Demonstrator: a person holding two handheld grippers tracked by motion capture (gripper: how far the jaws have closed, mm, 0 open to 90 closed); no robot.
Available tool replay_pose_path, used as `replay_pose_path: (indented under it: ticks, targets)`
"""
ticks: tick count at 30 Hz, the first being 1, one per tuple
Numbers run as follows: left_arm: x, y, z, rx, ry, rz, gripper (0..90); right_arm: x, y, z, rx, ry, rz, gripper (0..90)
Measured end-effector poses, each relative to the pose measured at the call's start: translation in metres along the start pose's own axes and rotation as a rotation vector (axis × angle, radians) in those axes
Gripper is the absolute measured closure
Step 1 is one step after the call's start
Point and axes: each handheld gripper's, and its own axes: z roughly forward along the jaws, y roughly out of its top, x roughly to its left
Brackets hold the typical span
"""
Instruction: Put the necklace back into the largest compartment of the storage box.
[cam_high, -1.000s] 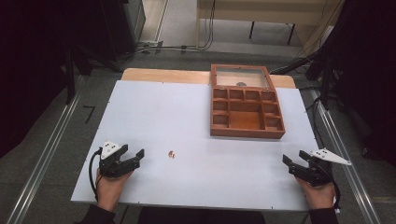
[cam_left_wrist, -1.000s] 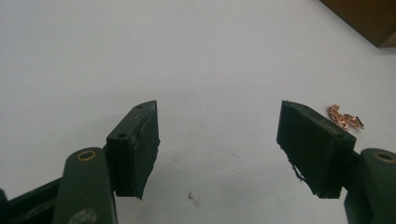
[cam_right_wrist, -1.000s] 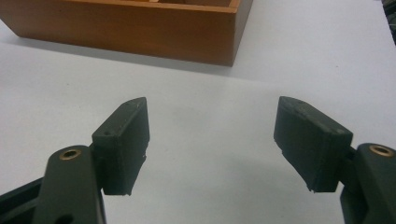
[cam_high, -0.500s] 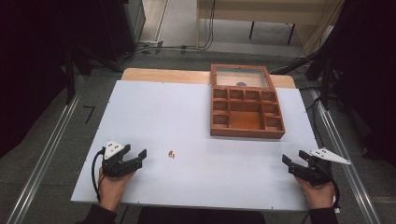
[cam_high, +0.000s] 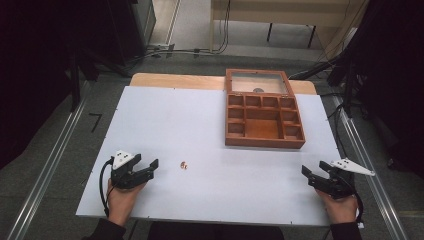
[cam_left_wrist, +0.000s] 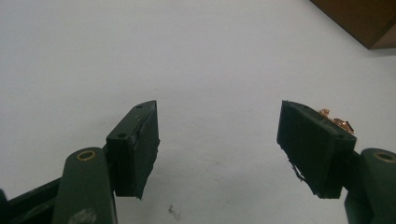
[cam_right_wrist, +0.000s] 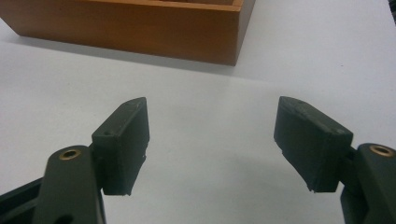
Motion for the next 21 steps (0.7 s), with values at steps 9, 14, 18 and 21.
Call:
replay_pose_path:
  ticks: [9, 14, 18, 21]
  targets:
    - [-0.003, 0.003, 0.004, 0.002, -0.013, -0.002, 30.1, 0.001, 0.0, 0.0, 0.005, 0.001, -0.002, 25.1]
    - [-0.006, 0.004, 0.007, 0.003, -0.023, -0.006, 30.1, 0.001, 0.0, 0.001, 0.005, 0.001, -0.006, 25.1]
    - [-0.008, 0.005, 0.009, 0.003, -0.028, 0.003, 30.2, 0.001, 0.0, 0.001, 0.004, 0.0, -0.007, 25.1]
    - [-0.01, 0.006, 0.011, 0.002, -0.027, 0.004, 30.3, 0.001, 0.0, 0.001, 0.006, 0.001, -0.008, 25.2]
